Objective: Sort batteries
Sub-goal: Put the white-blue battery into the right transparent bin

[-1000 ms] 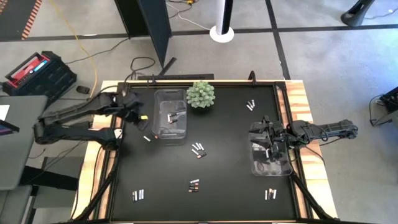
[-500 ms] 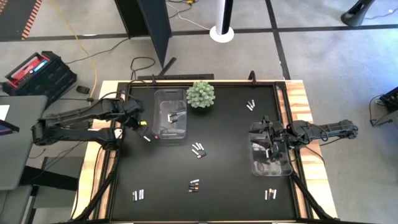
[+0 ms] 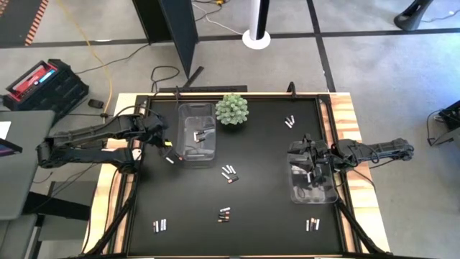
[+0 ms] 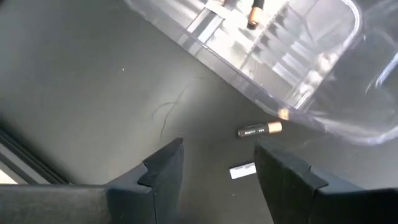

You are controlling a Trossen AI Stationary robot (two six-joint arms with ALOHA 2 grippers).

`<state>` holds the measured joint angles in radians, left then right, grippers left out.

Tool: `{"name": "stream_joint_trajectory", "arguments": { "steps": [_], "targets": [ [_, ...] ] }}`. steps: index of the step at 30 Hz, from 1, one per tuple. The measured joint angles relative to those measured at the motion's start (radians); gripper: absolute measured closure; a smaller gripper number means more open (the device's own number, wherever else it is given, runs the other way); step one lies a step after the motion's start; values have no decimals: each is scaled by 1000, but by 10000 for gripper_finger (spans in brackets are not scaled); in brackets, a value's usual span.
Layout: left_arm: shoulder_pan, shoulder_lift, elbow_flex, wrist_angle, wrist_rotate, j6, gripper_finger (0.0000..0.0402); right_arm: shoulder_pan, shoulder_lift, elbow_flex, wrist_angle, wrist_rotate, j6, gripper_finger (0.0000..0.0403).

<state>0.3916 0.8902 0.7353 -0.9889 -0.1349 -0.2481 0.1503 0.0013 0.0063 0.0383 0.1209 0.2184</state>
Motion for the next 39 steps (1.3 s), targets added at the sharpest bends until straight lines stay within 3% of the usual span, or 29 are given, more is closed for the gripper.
{"name": "stream_joint_trajectory", "arguments": {
  "steps": [6,16,26,30,39],
  "targets": [
    [0,0,0,-7,0,68,212,0,0,0,0,0,0,168],
    [-51,71,-77,33,72,-138,212,0,0,0,0,0,0,168],
    [-146,148,-117,71,117,-99,212,0,0,0,0,0,0,168],
    [-161,198,-117,90,108,-48,212,0,0,0,0,0,0,168],
    [-189,354,-117,132,112,-84,234,0,0,0,0,0,0,168]
  ]
}}
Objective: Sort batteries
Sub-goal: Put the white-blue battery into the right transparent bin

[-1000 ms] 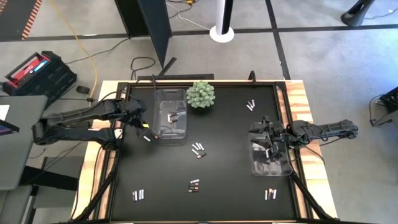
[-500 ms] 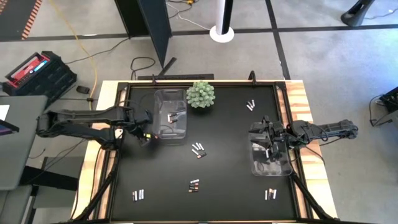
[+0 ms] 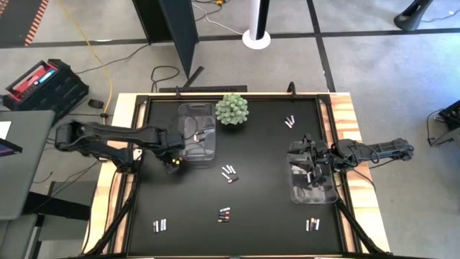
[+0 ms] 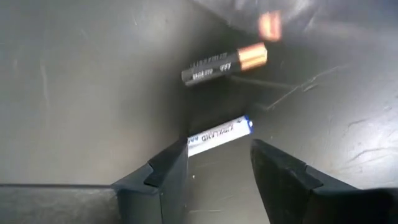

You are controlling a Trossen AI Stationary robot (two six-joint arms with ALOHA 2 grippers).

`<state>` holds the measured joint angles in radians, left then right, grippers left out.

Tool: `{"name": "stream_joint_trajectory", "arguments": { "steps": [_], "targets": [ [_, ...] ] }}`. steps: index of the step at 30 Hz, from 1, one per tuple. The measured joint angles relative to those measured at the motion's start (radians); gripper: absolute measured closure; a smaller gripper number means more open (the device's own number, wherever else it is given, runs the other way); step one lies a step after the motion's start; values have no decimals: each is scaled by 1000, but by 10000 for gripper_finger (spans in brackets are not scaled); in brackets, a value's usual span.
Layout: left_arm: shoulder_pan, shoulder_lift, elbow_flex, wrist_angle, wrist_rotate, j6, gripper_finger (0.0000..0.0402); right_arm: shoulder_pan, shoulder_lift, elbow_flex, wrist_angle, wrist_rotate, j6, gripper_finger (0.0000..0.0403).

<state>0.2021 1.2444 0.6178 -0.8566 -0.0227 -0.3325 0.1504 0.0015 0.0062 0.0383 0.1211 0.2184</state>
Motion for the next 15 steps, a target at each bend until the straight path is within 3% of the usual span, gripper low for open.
{"name": "stream_joint_trajectory", "arguments": {
  "steps": [15],
  "targets": [
    [-13,51,2,11,-10,63,246,0,0,0,0,0,0,168]
  ]
}}
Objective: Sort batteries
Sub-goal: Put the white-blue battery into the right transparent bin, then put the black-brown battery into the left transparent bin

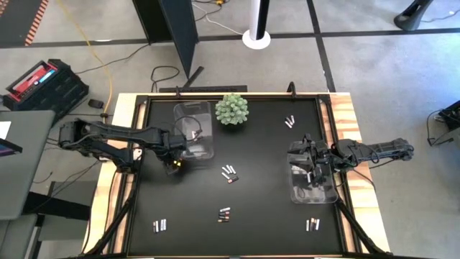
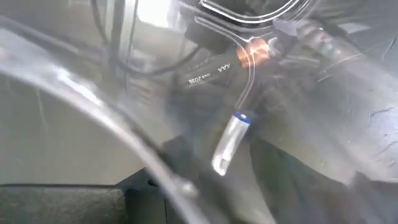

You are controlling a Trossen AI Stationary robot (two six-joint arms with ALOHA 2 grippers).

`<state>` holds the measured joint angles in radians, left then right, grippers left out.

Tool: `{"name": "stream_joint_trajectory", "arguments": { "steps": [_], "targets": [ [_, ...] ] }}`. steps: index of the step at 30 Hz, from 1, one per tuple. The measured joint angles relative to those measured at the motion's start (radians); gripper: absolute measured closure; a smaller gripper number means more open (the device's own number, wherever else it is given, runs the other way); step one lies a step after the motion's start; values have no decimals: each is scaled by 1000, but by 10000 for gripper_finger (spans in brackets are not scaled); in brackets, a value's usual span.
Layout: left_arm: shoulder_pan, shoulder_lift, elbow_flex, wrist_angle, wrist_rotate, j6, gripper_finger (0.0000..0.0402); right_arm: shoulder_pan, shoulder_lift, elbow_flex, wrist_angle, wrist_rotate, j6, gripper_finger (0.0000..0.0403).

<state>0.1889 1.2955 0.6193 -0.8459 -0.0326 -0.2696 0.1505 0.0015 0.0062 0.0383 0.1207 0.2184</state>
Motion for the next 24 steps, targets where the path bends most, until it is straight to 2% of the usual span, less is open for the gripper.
{"name": "stream_joint_trajectory", "arguments": {
  "steps": [24],
  "targets": [
    [-1,-9,6,-2,-56,-20,246,0,0,0,0,0,0,168]
  ]
}}
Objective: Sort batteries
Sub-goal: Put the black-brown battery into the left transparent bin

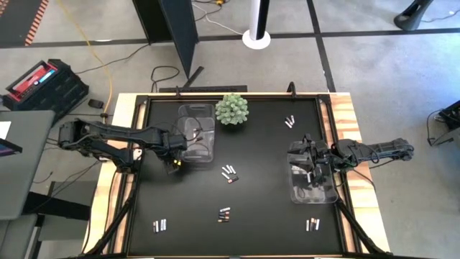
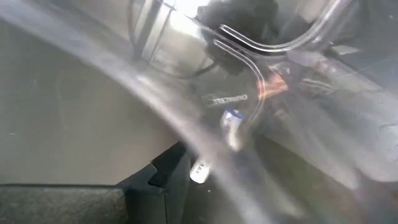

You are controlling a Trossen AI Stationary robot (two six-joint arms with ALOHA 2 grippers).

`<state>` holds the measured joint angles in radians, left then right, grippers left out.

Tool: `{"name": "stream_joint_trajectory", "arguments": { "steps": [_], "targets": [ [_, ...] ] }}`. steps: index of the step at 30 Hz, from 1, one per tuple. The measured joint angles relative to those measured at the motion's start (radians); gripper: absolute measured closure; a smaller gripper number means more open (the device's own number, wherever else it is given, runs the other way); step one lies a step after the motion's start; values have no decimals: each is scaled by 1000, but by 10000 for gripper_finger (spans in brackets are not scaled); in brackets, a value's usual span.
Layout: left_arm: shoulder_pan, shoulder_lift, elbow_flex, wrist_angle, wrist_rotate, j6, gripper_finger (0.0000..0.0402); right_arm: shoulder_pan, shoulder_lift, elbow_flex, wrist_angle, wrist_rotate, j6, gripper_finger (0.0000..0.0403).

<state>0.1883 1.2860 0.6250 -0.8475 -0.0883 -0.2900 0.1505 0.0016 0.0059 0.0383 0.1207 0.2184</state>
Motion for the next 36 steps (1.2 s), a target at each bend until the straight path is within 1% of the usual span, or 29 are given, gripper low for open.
{"name": "stream_joint_trajectory", "arguments": {
  "steps": [4,8,10,12,18,22,25,31,36],
  "targets": [
    [0,-47,6,-6,-64,-24,246,0,0,0,0,0,0,168],
    [0,-121,8,-10,-65,-27,246,0,0,0,0,0,0,168],
    [0,-160,8,-22,-61,-57,246,0,0,0,0,0,0,168],
    [0,-198,8,-47,-58,-131,246,0,0,0,0,0,0,168],
    [0,-272,8,-81,-58,-472,246,0,0,0,0,0,0,168],
    [0,-278,9,-82,-63,-569,246,0,0,0,0,0,0,168],
    [0,-278,9,-83,-75,-670,246,0,0,0,0,0,0,168],
    [0,-278,9,-82,-169,-925,246,0,0,0,0,0,0,168],
    [0,-278,10,-82,-229,-1027,246,0,0,0,0,0,0,168]
  ]
}}
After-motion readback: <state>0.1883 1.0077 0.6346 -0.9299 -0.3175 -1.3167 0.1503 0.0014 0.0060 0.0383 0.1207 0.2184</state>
